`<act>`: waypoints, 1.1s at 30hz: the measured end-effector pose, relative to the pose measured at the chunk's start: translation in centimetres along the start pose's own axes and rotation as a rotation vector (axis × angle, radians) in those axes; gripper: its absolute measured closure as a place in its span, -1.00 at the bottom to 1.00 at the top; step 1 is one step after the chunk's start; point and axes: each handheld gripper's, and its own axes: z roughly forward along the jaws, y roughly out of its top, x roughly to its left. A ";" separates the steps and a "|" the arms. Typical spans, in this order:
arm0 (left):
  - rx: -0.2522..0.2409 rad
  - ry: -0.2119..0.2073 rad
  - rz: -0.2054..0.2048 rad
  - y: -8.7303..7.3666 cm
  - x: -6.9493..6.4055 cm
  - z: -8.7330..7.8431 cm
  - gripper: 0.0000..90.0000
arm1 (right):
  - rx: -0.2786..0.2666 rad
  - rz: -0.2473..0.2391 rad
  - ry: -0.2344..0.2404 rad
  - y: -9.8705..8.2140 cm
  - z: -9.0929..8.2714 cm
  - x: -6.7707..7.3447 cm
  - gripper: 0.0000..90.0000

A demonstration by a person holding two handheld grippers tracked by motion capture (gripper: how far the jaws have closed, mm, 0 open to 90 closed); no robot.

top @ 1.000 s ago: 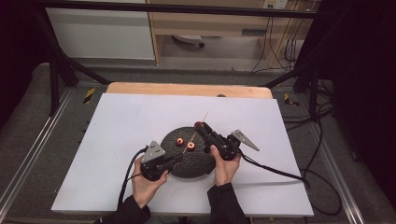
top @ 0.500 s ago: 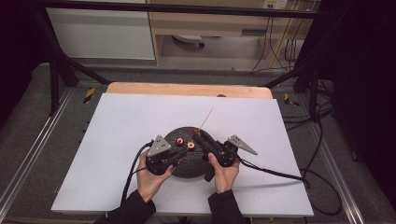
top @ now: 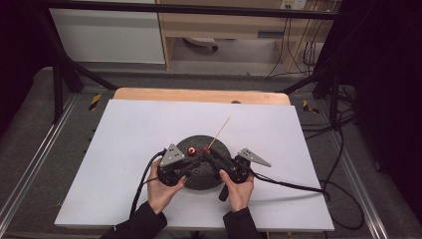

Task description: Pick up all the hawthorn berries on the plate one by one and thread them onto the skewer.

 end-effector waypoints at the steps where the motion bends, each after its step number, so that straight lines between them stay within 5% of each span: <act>1: 0.000 0.000 0.000 0.0 0.0 0.0 0.97 | 0.007 -0.001 0.001 0.0 0.0 0.0 0.34; 17: 0.035 0.009 -0.007 -1.6 1.7 -2.0 0.97 | 0.113 -0.112 -0.064 2.0 -1.5 -0.8 -0.33; 33: 0.092 0.028 -0.025 -4.6 4.1 -5.5 0.97 | 0.379 -0.321 -0.168 2.8 -1.8 -2.3 -0.84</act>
